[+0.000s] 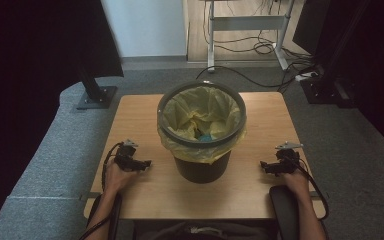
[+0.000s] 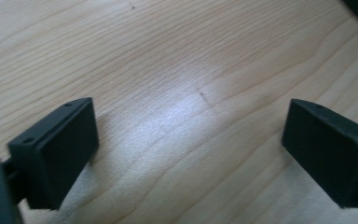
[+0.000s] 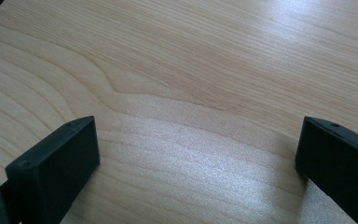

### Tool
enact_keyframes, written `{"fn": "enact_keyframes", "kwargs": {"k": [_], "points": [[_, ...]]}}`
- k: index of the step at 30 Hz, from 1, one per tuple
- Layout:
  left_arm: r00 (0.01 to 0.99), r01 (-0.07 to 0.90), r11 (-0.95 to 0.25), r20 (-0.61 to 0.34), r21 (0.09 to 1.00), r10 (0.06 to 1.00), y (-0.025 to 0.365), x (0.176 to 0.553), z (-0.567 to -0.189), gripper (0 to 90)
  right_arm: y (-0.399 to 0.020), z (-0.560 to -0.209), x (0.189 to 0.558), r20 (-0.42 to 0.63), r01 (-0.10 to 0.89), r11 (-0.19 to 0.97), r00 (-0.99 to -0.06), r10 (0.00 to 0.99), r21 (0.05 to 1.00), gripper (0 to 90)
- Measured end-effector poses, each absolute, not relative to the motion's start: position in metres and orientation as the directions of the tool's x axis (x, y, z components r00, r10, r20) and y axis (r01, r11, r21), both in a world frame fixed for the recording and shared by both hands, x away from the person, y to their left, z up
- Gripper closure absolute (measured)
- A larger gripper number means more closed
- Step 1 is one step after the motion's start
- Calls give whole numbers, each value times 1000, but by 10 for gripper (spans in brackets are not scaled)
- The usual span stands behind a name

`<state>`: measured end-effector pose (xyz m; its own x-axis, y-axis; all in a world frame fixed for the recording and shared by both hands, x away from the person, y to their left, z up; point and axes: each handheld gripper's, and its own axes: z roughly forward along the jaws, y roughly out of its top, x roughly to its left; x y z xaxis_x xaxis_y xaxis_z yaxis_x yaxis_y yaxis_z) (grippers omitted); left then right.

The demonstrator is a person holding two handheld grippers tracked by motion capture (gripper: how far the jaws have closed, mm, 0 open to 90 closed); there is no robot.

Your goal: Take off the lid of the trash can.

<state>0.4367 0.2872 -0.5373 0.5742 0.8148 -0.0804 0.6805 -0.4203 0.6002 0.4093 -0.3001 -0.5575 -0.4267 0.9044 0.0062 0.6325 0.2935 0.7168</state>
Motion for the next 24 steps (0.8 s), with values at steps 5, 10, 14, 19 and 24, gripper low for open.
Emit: {"fn": "enact_keyframes", "kwargs": {"k": [5, 10, 14, 19, 24], "points": [[569, 701, -404, -119, 588, 814, 287, 439, -532, 30, -300, -557, 409, 5, 632, 295, -427, 904, 717, 0], [575, 691, -398, -125, 603, 809, 283, 440, -518, 21, -300, -557, 409, 4, 631, 299, -431, 902, 716, 0], [585, 676, -406, -111, 615, 804, 281, 442, -504, 21, -299, -557, 408, 5, 630, 300, -435, 901, 716, 0], [593, 668, -406, -118, 623, 796, 279, 443, -488, 23, -299, -557, 408, 5, 629, 301, -437, 900, 717, 0], [605, 661, -418, -114, 624, 788, 277, 444, -474, 13, -299, -557, 408, 6, 629, 303, -439, 898, 716, 0]]}}
